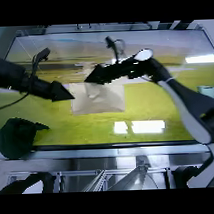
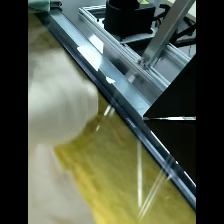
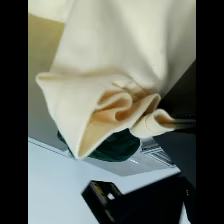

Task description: Fold the shirts.

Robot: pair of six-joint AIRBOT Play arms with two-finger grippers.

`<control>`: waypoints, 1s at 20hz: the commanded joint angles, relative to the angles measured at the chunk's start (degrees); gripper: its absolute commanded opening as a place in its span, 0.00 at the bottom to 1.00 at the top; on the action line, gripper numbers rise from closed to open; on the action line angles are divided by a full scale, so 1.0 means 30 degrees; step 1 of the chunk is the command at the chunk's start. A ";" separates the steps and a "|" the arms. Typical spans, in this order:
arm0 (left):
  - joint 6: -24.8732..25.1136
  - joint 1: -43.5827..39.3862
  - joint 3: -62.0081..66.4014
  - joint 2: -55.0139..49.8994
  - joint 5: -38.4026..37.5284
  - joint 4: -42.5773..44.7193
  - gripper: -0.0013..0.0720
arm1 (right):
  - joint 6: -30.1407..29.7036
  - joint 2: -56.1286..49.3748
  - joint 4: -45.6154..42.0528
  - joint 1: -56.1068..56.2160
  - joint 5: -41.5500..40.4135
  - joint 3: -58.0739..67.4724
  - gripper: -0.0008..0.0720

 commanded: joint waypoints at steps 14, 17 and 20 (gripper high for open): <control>0.0488 0.6047 -0.4087 1.0105 0.1348 -0.0714 0.04 | 0.5064 0.1450 -0.8772 -0.7708 0.7825 0.1800 0.34; 0.0495 0.6047 -0.4087 0.9471 0.1268 -0.1821 0.04 | 0.6127 0.3847 -1.3712 -0.8284 0.5246 -0.1464 0.99; 0.0488 0.6040 -0.4087 0.9114 0.1348 -0.2208 0.04 | 0.6098 0.3738 -1.2633 -0.7985 0.2965 -0.4794 0.97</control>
